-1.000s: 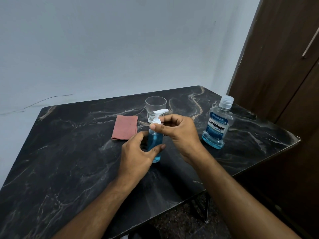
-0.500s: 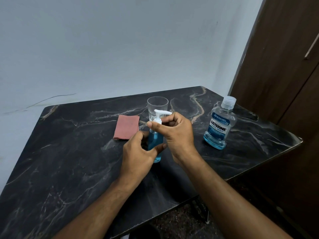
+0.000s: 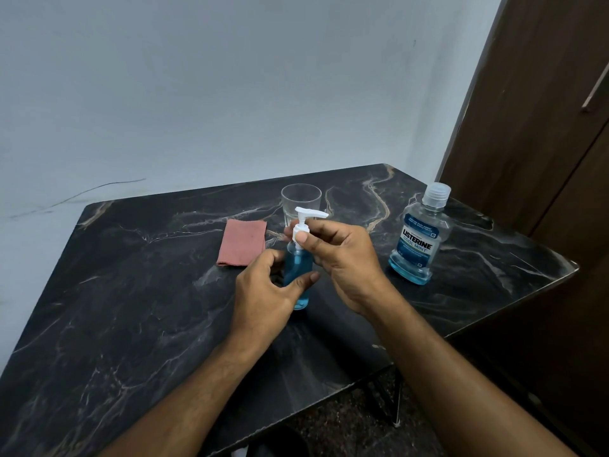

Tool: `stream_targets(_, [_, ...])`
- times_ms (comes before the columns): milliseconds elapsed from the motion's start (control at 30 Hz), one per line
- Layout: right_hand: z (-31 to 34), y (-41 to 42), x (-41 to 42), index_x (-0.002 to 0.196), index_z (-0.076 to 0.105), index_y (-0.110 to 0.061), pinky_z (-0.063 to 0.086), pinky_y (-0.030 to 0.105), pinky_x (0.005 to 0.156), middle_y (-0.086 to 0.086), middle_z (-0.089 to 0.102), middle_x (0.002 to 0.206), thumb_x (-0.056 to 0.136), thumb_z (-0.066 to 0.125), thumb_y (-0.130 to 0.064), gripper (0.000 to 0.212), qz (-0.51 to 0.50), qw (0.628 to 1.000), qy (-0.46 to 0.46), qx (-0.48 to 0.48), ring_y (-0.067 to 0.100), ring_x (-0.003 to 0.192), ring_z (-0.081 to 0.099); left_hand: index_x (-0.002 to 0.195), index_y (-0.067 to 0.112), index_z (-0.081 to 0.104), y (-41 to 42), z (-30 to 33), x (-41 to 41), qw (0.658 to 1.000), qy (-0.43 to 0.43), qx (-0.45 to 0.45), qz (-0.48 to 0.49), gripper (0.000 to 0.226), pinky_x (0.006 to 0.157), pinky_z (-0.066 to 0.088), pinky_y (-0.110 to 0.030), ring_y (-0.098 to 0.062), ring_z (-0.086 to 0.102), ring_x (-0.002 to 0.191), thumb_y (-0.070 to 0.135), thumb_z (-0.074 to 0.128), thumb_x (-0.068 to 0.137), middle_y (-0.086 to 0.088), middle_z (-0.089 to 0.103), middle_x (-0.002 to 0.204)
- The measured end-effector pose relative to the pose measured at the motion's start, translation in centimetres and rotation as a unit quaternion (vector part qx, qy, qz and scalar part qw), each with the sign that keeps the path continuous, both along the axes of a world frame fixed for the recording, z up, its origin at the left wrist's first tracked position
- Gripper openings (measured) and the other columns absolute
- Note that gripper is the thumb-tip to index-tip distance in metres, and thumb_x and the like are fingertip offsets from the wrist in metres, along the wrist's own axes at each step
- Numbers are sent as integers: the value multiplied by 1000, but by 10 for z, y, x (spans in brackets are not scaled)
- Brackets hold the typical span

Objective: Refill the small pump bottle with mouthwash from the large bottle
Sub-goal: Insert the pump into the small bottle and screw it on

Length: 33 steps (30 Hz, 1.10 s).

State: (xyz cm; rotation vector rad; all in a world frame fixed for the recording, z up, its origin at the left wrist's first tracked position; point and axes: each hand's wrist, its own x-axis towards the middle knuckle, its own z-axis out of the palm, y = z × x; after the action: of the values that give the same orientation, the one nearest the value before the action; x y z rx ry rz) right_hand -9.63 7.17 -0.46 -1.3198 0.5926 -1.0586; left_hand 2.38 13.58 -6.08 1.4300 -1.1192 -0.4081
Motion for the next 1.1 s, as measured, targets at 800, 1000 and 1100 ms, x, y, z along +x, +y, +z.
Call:
stream_targets(800, [3,-7,-3,113,71,6,57,33,98,19,75,113,93,65,-3,22,39,998,35,-33,25,110,71,109,25,68,1,-1,-2,999,-8,-2,-45,52,84,62,-41,-10,72,98,59,73,70,8,75,104])
stream_targets(1000, [0,-3,0,107,74,9,59,26,87,20,77,105,89,72,-2,21,-18,996,50,-74,19,96,73,108,21,67,-1,-3,1,999,-1,16,-39,53,83,62,-41,-11,73,97,53,79,68,6,75,103])
stream_targets(1100, [0,-1,3,104,75,7,59,24,82,21,77,102,86,75,-4,21,-35,996,34,-78,19,91,73,107,23,68,1,-2,2,998,4,-1,-58,49,85,61,-43,-11,73,98,57,76,73,6,76,103])
